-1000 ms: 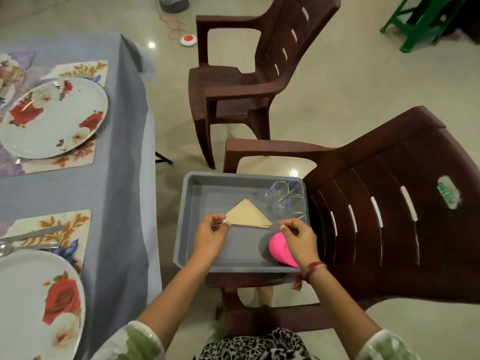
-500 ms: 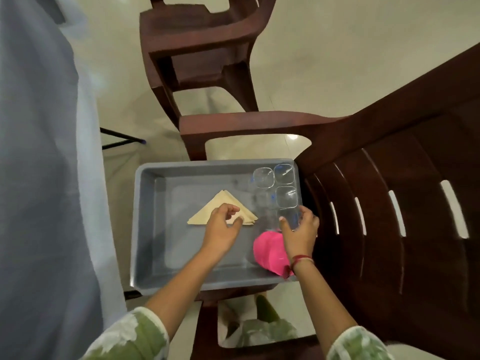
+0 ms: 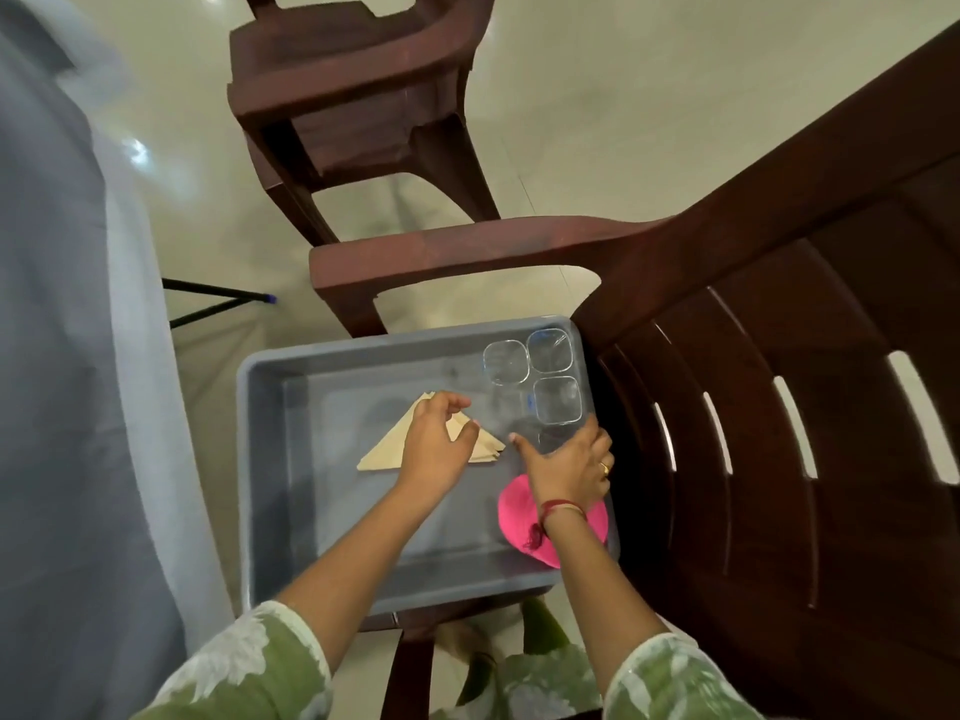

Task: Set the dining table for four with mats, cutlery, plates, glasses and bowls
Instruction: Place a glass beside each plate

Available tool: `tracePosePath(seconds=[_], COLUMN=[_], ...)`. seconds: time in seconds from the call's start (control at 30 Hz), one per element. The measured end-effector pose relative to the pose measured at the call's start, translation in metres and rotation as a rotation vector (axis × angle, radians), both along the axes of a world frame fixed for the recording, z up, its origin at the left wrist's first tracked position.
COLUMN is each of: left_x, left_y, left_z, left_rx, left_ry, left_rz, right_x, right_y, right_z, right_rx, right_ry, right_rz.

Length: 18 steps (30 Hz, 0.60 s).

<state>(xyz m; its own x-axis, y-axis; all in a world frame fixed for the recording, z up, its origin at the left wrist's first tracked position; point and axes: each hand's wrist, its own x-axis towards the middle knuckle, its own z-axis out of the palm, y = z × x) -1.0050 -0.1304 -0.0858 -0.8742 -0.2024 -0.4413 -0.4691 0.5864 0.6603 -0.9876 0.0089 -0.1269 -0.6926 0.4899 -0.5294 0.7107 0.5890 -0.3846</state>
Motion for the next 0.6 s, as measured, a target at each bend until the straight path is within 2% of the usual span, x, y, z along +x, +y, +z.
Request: tracePosePath(seconds=[0.33, 0.47, 0.53, 0.6], left_x=[-0.006, -0.015, -0.021, -0.025], left_y=[0.001, -0.007, -0.009, -0.009], left_z=[-0.011, -0.010, -0.010, -0.011], left_rx=[-0.018, -0.042, -0.050, -0.057], left_ry=[0.015, 0.039, 0.042, 0.033], left_rz=[-0.051, -0.079, -0.090, -0.090], right_x=[0.003, 0.010, 0.013, 0.013], right_y=[0.000, 0.005, 0.016, 0.028], right_z=[-0.022, -0.012, -0.010, -0.013], right_rx=[0.011, -0.043, -0.080, -0.114], right_ry=[0.054, 0.265, 0.376, 0.356], right_rz=[-0.028, -0.044, 0.059, 0.211])
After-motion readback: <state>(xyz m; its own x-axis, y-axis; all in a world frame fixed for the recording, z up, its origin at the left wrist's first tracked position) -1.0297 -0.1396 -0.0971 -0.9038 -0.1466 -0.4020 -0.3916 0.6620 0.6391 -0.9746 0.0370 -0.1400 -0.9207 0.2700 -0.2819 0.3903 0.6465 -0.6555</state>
